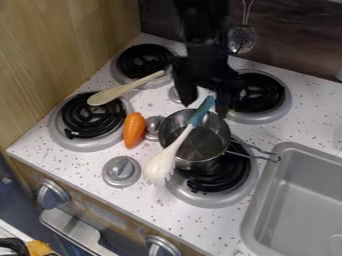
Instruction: Put the blue ladle on top of the stainless steel pan
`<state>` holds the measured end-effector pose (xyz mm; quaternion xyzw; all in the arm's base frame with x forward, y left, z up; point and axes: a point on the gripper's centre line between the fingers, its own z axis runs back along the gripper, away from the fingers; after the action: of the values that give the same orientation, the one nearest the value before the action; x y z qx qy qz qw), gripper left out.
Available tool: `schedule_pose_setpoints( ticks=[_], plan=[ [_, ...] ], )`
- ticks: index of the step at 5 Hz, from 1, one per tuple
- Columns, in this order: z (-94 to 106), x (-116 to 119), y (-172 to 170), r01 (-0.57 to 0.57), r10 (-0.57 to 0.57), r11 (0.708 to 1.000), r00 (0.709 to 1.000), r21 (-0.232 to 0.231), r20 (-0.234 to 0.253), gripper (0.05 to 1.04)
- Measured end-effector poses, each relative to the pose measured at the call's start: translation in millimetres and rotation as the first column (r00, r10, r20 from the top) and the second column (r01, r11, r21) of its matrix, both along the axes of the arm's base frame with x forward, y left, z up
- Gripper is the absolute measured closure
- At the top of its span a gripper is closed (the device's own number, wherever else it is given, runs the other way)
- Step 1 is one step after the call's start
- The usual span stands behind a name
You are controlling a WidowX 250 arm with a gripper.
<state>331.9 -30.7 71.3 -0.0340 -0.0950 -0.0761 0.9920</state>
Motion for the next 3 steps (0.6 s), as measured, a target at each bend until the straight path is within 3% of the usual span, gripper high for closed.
schedule_pose_setpoints(
  ticks=[1, 2, 3],
  plan=[
    [2.2, 5, 4, 0.035, -0.035, 0.999, 0.999, 0.020, 0.025, 0.083],
    [5.4, 8, 23, 0.052, -0.054, 0.997, 0.998, 0.055, 0.039, 0.083],
    [11.2, 13, 48, 0.092, -0.100, 0.991, 0.992, 0.097, 0.083, 0.083]
  ],
)
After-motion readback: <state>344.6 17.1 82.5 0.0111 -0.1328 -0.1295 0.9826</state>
